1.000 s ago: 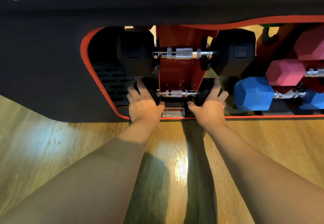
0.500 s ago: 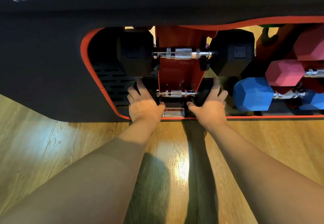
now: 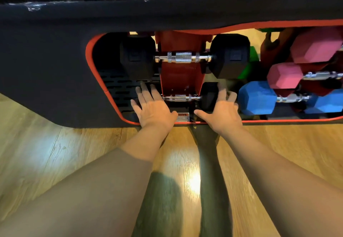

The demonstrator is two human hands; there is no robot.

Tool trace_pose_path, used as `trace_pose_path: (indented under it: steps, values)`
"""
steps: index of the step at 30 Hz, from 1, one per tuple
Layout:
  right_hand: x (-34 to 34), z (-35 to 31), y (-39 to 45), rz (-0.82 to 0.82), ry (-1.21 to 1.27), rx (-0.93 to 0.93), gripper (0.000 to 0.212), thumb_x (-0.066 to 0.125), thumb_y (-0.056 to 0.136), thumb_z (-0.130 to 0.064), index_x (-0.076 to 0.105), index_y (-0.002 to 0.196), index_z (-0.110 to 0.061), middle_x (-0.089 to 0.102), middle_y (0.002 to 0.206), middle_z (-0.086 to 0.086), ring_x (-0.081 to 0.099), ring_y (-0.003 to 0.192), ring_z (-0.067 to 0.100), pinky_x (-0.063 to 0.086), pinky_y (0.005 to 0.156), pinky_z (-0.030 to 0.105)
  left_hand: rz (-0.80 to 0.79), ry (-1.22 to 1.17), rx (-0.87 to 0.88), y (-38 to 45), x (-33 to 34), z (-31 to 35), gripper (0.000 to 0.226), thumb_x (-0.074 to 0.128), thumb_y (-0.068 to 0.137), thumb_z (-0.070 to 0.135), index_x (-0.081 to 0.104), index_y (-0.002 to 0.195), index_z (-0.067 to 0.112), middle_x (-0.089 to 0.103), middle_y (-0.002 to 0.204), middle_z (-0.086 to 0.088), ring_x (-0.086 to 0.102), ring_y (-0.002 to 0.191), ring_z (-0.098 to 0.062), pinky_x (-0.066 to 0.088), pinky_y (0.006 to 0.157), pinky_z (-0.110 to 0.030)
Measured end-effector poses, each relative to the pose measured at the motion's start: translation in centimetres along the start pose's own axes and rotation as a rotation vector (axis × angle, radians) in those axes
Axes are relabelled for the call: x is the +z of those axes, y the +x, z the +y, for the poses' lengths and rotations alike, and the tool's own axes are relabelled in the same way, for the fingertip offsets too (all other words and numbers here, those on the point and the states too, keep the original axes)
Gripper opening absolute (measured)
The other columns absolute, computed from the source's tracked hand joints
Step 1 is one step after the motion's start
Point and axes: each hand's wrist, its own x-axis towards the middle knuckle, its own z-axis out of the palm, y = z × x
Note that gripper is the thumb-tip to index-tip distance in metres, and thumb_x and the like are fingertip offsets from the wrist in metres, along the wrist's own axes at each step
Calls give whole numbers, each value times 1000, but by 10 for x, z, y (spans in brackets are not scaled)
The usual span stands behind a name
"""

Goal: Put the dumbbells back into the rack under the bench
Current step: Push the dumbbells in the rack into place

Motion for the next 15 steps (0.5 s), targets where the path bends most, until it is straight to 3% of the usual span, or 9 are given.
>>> trace_pose_path:
  steps: [5,8,11,15]
  values:
    - [-25,24,-5,6,-49,23,104,80,72,-58,17,151,-28,19,151,13,38,129,42,46,94,53,-118,99,-62,-24,-6,23,126,60,78,70,-12,155,1,-18,162,-20,-16,150,-36,-5,118,-58]
    - [-39,43,-13,-1,-73,43,101,78,76,-55,18,152,-27,20,150,13,38,130,42,45,97,53,-213,106,-59,-37,-9,40,120,54,83,69,-14,153,-1,-20,162,-21,-20,150,-36,-6,118,-61]
    - [-51,63,-21,4,-89,74,95,78,77,-54,24,148,-23,23,147,13,38,128,42,47,95,53,-305,149,19,-52,-14,65,114,50,87,67,-12,154,0,-15,164,-19,-20,150,-35,-7,118,-62]
    - [-69,87,-28,21,-73,110,92,79,76,-53,27,146,-23,24,145,14,39,123,44,44,95,51,-286,-15,194,-70,-23,108,105,55,87,64,2,158,7,5,166,-13,-1,153,-32,7,121,-54]
